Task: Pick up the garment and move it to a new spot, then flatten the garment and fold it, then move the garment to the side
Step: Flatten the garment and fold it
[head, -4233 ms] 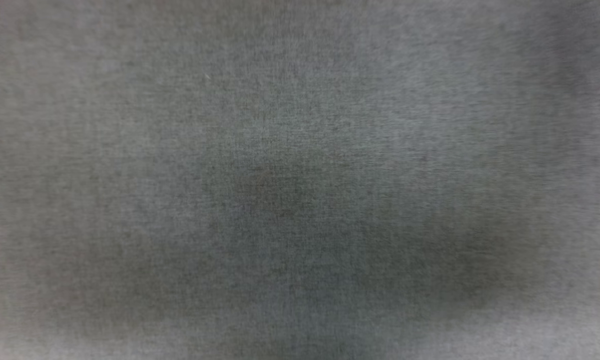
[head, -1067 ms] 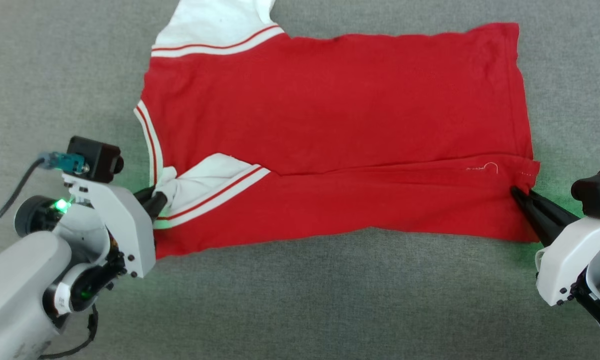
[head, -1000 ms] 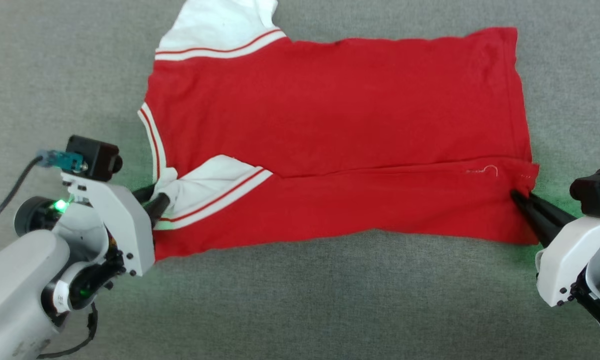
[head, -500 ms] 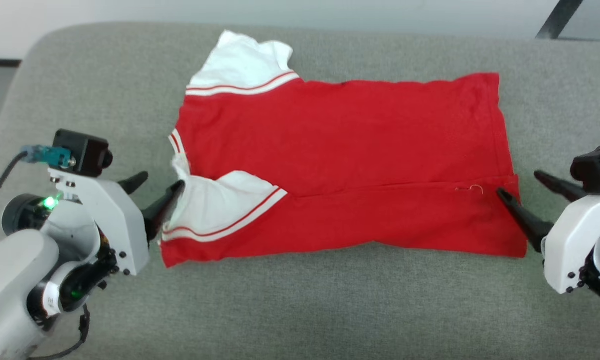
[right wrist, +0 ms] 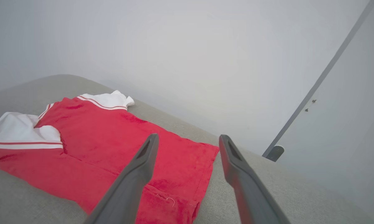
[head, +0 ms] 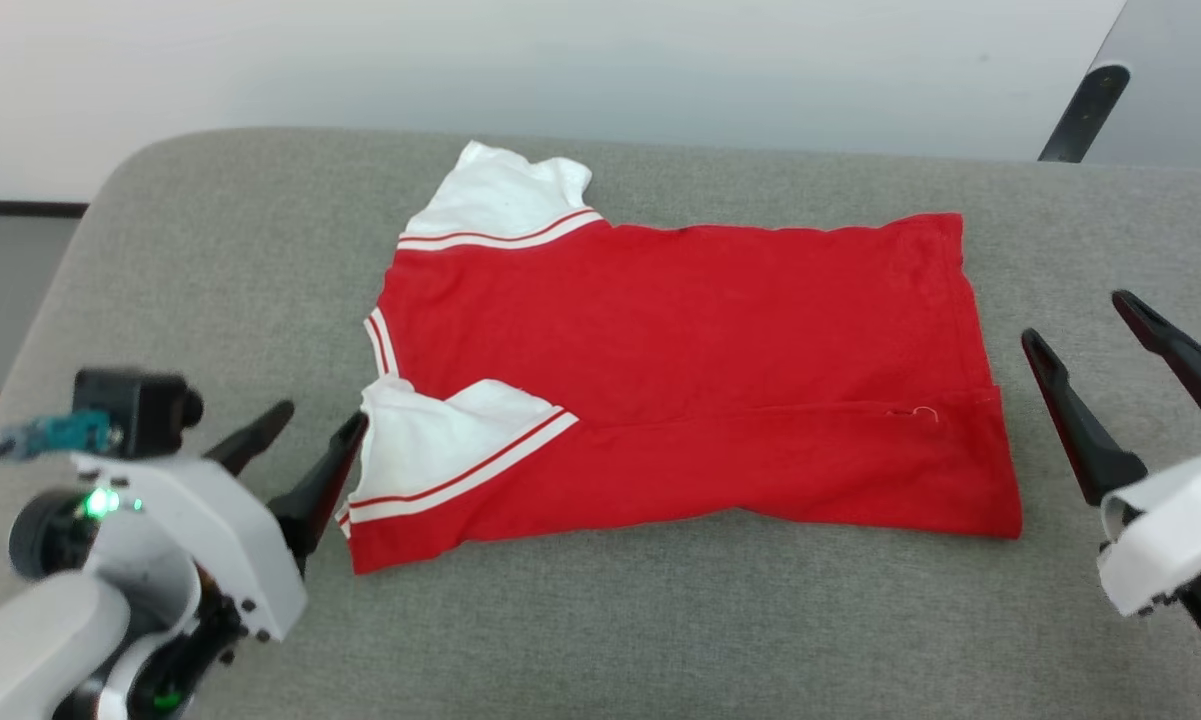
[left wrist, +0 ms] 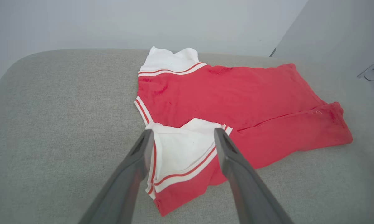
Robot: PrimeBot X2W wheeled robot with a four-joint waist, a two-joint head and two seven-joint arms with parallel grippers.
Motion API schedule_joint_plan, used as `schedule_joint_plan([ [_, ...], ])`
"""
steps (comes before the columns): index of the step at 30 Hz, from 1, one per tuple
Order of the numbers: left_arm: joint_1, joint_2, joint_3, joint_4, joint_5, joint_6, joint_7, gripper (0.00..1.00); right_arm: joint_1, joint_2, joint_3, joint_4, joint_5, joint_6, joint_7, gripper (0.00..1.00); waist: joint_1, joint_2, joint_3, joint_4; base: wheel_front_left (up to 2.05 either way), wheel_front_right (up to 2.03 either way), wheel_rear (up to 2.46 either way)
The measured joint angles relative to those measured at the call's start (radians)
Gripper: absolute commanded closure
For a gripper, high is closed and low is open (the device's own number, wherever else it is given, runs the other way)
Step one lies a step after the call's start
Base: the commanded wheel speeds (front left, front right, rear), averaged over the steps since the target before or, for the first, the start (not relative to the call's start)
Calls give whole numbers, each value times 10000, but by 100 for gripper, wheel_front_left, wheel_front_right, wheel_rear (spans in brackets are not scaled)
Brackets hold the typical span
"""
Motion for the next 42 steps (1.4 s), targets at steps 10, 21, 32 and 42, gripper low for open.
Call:
schedule_joint_plan([
  [10,1045,612,449,-558,-1469,717,353,0,1620,1244,-773,-782,-930,0,-1104,0,0,0,-98,-447,0,0,0],
  [21,-124,803,255,709,-3335,1072,4209,0,1534,1764,-938,-949,-917,0,-955,0,0,0,508,-1150,0,0,0],
  [32,-1029,73,-587,3131,-2821,366,5693,0,1351,1969,-1091,-842,-719,0,-917,0,0,0,1230,-1620,0,0,0],
  [42,-1831,-834,-698,4920,-2920,-157,6456,100,1161,2021,-1164,-984,-477,0,-362,0,0,0,1530,-1607,0,0,0],
])
